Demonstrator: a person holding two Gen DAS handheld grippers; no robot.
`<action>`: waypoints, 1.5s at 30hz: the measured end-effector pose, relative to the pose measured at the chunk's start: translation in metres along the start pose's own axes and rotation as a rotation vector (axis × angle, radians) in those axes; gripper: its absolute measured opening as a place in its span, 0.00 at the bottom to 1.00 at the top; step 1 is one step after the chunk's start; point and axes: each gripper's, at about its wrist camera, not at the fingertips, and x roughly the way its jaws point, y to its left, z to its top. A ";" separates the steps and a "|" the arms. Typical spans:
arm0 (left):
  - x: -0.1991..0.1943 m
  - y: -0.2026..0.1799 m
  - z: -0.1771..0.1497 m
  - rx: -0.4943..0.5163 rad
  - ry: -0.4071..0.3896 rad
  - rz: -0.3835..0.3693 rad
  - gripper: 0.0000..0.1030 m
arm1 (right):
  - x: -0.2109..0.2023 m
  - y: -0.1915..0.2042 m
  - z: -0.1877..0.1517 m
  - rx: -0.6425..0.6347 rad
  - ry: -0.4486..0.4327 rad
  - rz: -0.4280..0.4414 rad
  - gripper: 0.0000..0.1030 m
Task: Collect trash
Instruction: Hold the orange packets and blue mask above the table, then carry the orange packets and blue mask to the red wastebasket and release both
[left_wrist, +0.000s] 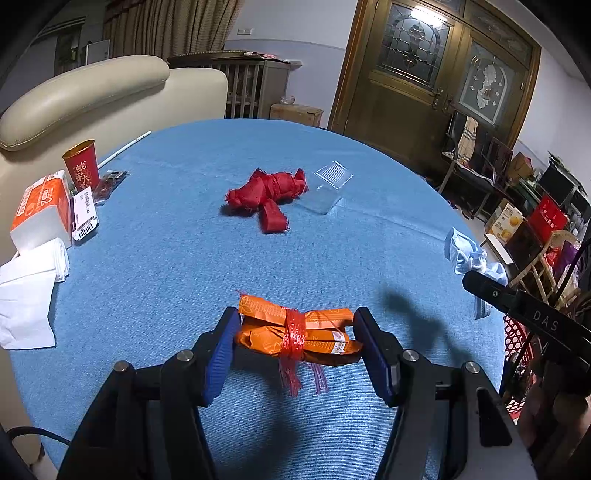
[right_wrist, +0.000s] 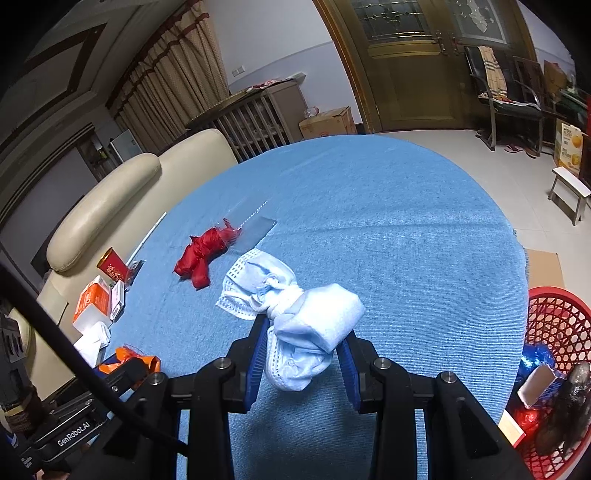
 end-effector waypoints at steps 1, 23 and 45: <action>0.000 0.000 0.000 0.000 0.000 -0.001 0.63 | 0.000 0.000 0.000 0.001 0.000 0.000 0.37; -0.002 -0.010 0.004 0.029 -0.013 -0.012 0.63 | -0.007 -0.005 0.001 0.016 -0.016 -0.006 0.37; -0.014 -0.042 0.012 0.103 -0.041 -0.051 0.62 | -0.047 -0.040 -0.006 0.098 -0.093 -0.021 0.37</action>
